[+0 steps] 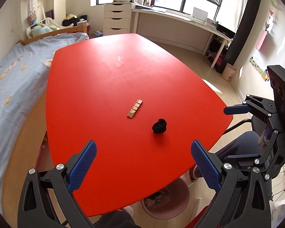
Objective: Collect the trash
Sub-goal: 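Move both open tools back up over the table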
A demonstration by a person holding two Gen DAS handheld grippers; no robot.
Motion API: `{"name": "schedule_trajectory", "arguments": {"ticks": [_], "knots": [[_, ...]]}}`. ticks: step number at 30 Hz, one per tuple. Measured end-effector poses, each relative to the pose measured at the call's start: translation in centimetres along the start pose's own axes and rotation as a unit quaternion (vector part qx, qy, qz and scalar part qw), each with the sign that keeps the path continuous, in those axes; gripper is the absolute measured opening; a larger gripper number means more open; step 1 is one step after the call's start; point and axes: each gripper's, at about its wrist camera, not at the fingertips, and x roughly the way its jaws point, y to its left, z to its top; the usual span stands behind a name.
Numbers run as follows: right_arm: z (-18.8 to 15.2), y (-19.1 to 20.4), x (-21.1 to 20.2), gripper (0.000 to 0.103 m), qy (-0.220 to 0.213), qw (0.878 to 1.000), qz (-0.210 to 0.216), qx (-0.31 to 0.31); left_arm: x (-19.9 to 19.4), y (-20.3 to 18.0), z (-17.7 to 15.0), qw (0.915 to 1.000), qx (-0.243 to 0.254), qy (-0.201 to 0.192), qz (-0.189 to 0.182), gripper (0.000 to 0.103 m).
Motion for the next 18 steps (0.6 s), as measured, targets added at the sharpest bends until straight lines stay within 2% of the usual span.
{"name": "schedule_trajectory", "arguments": {"ticks": [10, 18], "knots": [[3.3, -1.2, 4.0, 0.100, 0.018, 1.000, 0.005, -0.014, 5.1, 0.9, 3.7, 0.9987, 0.036, 0.037, 0.004, 0.095], [4.7, -1.8, 7.0, 0.100, 0.032, 0.999, 0.003, -0.019, 10.0, 1.4, 5.1, 0.9951, 0.053, 0.083, -0.001, 0.095]]}}
